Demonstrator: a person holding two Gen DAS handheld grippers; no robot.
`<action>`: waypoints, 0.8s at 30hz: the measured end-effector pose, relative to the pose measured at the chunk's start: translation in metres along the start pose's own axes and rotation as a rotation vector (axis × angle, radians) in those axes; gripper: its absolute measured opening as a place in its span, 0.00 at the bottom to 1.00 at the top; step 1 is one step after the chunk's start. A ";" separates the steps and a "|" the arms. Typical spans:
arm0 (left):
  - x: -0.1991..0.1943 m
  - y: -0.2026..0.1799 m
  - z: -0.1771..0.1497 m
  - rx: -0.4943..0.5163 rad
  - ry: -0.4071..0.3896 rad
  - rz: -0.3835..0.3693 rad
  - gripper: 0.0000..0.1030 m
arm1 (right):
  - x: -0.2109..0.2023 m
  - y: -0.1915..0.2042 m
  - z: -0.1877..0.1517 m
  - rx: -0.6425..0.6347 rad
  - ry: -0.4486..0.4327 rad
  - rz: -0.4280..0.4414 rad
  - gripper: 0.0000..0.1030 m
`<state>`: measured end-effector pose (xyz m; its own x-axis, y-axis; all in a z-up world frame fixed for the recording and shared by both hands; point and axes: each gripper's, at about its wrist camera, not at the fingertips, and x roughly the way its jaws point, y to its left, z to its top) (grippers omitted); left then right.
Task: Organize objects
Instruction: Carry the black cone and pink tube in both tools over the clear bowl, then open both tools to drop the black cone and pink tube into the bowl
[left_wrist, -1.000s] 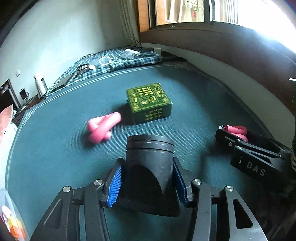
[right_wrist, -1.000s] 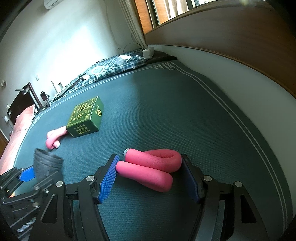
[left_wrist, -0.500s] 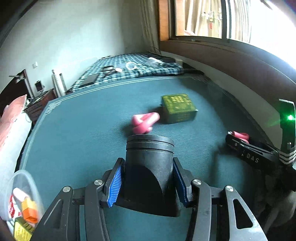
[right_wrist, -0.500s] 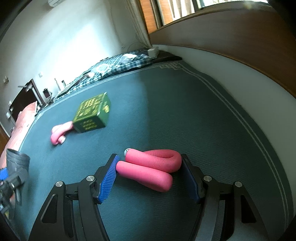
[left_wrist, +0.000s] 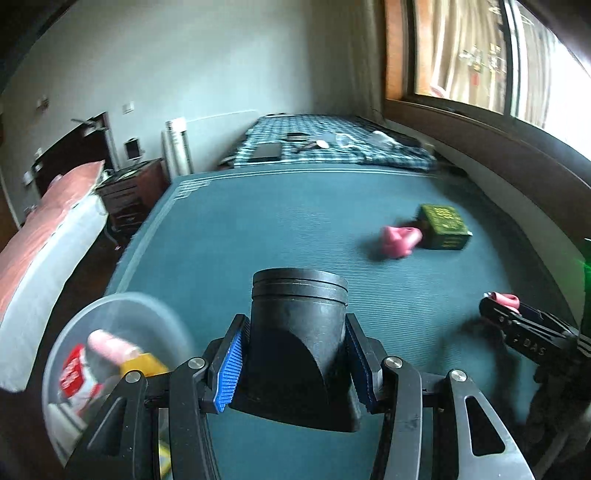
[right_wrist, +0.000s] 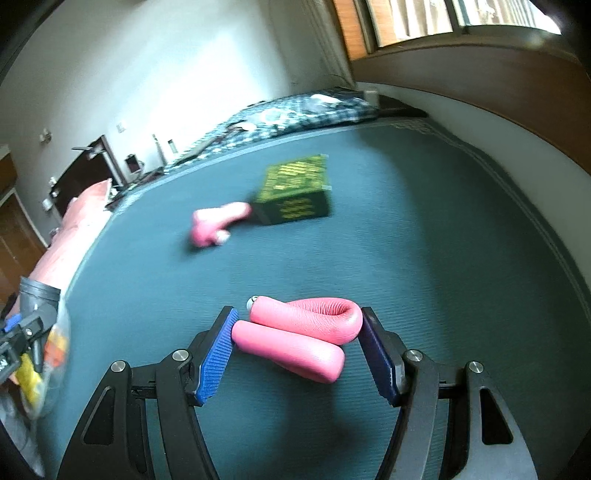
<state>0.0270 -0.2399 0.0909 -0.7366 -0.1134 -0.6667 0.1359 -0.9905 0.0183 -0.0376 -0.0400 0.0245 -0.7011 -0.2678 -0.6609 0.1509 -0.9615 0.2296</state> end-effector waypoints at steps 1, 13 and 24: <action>-0.002 0.008 -0.001 -0.011 -0.003 0.010 0.52 | -0.001 0.007 0.001 -0.002 -0.002 0.013 0.65; -0.023 0.103 -0.018 -0.127 -0.025 0.101 0.52 | -0.003 0.117 0.002 -0.117 -0.006 0.148 0.65; -0.027 0.161 -0.033 -0.203 -0.021 0.126 0.53 | -0.001 0.208 -0.009 -0.241 0.014 0.252 0.65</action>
<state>0.0905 -0.3938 0.0868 -0.7189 -0.2389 -0.6528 0.3568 -0.9328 -0.0515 0.0010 -0.2405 0.0662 -0.6111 -0.4980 -0.6152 0.4796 -0.8513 0.2127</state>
